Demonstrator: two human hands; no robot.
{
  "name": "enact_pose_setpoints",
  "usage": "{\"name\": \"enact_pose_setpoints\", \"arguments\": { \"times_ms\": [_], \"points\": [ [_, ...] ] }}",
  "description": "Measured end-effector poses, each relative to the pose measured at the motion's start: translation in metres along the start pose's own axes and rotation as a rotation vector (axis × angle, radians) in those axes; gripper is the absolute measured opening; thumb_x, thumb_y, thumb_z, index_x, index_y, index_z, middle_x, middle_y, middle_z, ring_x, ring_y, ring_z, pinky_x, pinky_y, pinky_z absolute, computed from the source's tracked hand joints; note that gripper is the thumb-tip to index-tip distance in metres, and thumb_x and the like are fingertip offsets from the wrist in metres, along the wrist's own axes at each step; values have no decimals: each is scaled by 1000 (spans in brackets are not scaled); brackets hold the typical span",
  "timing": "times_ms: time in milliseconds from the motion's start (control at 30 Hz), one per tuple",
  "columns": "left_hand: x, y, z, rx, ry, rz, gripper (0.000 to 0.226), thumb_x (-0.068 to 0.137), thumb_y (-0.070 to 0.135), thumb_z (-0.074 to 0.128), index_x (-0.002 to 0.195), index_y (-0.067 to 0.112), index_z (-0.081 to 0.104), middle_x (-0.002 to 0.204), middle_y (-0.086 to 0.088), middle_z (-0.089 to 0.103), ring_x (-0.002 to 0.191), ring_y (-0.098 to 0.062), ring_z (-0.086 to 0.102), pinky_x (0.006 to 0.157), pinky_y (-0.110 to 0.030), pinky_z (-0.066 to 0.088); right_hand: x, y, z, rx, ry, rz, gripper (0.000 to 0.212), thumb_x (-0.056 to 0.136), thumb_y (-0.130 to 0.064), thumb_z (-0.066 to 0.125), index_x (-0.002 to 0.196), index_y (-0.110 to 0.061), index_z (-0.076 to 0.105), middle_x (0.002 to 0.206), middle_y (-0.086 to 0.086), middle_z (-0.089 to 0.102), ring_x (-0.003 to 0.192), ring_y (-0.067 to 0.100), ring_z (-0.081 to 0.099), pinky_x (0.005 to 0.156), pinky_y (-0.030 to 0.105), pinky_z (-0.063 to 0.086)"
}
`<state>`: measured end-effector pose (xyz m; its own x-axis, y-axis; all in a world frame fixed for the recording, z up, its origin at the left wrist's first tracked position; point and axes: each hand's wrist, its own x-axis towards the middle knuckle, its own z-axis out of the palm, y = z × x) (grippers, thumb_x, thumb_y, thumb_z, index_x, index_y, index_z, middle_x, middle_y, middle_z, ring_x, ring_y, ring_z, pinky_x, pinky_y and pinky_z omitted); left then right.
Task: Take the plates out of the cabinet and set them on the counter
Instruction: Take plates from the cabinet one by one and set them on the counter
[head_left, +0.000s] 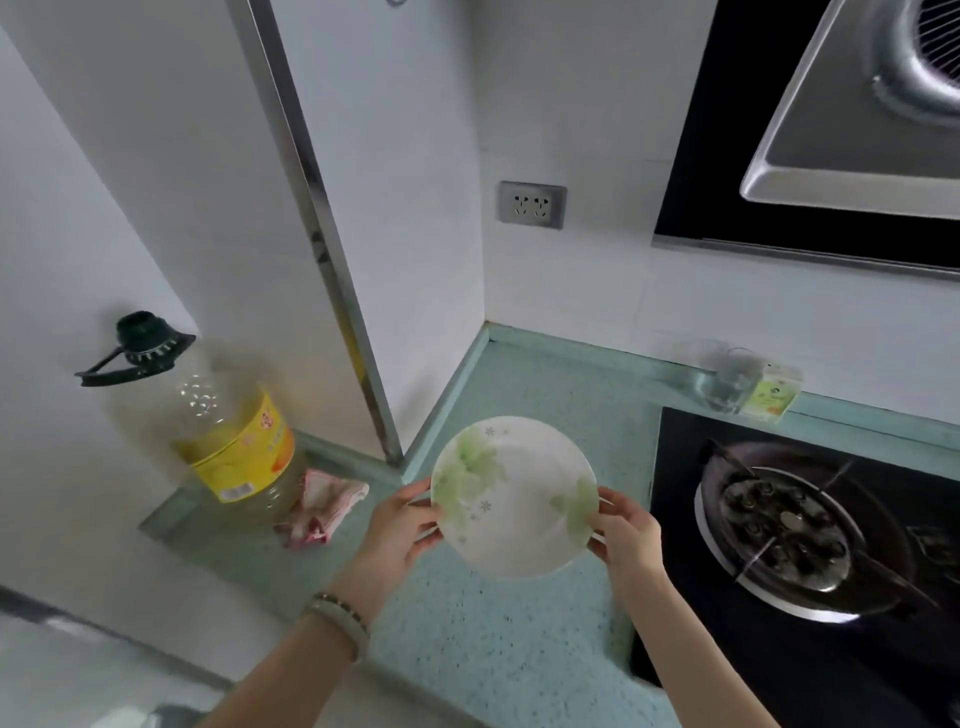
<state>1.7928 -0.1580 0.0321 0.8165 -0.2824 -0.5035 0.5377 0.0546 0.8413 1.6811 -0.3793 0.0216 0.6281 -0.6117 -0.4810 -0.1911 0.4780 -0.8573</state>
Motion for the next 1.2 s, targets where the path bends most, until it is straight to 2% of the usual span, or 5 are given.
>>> {"name": "enact_pose_setpoints", "arguments": {
  "times_ms": [300,433,800,1000,1200],
  "points": [
    [111,25,44,-64,74,-170,39,88,-13,49,121,2,62,58,-19,67,39,-5,56,95,-37,49,91,-34,39,-51,173,15,41,78,19,47,84,-18,63,80,1,69,72,18,65,52,25,53],
    [153,35,67,-106,58,-203,46,88,-15,39,128,-1,55,32,6,46,27,-3,43,49,-18,49,135,-45,50,-65,236,27,42,77,18,46,84,-20,63,81,0,69,74,19,66,53,27,53],
    [276,32,96,70,110,-107,62,75,-26,38,124,3,60,115,-16,66,104,-30,61,96,-39,49,269,-50,89,-182,329,121,43,77,14,46,94,-17,72,75,-4,71,72,17,67,62,28,56],
    [300,22,96,230,293,-118,37,78,-12,54,97,13,74,71,2,65,59,-13,48,42,-12,37,309,-41,99,-317,297,135,38,78,4,57,109,-13,71,98,5,74,93,24,68,90,39,55],
    [315,23,104,198,287,-114,33,83,-3,56,108,12,70,86,3,67,73,-10,57,58,-20,42,332,-43,106,-428,280,101,38,78,3,60,112,-14,70,102,4,73,93,21,67,89,39,55]
  ]
}}
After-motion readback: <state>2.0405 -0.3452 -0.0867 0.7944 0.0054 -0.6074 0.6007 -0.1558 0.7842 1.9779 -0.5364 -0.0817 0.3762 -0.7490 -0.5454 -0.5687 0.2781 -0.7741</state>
